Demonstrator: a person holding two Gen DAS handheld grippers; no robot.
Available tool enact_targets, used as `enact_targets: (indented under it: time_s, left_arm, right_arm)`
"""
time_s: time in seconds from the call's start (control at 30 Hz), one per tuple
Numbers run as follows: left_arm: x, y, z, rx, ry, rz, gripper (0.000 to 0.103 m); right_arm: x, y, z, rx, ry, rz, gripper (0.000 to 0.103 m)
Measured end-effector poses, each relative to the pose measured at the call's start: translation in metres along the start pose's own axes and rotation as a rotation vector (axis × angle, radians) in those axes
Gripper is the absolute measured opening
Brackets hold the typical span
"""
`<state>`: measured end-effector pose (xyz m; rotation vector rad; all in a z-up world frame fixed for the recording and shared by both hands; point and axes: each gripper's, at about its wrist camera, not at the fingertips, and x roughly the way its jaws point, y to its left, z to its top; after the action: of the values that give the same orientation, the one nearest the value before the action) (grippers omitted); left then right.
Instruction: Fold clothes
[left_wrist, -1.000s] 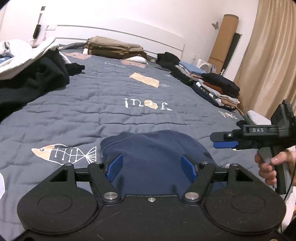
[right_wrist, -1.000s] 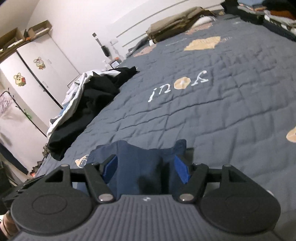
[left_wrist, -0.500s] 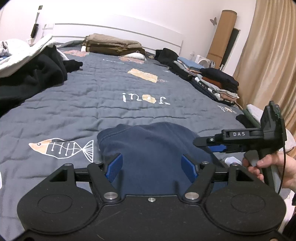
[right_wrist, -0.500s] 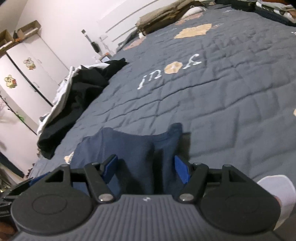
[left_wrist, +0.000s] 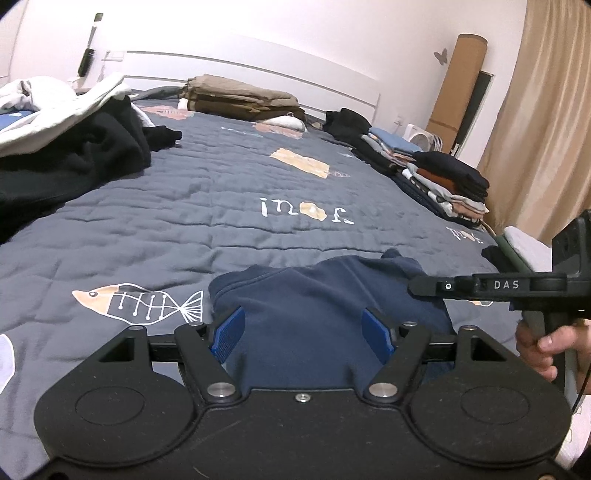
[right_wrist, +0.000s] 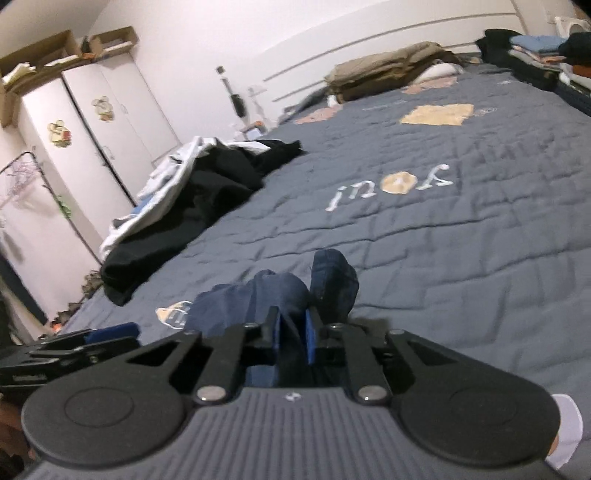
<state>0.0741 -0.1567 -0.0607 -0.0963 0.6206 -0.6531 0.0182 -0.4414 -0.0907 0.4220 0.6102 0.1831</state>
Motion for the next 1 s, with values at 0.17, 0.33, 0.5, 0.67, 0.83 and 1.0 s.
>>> enact_targets:
  time_s: [0.17,0.33,0.5,0.67,0.83,1.0]
  left_arm:
    - [0.001,-0.002,-0.001,0.016,0.005,0.0,0.069]
    - [0.0,0.0,-0.001,0.01,0.003,-0.002,0.069]
    - [0.001,-0.002,-0.001,0.01,0.004,-0.004,0.069]
    - [0.0,-0.002,-0.001,0.012,0.004,-0.003,0.069]
    - [-0.001,-0.002,0.001,0.001,0.003,-0.007,0.069]
    - [-0.003,0.002,0.004,-0.017,-0.01,-0.007,0.069]
  right_arm:
    - [-0.001,-0.008,0.0,0.016,-0.017,-0.048,0.03]
    - [-0.003,-0.009,0.001,0.012,-0.044,-0.042,0.034]
    - [0.004,-0.01,-0.002,0.014,-0.022,-0.035,0.039]
    - [0.011,-0.011,-0.01,0.024,-0.014,-0.026,0.038]
    - [0.003,0.002,-0.008,-0.001,-0.041,0.017,0.019]
    - [-0.004,0.019,-0.001,-0.052,-0.026,0.116,0.01]
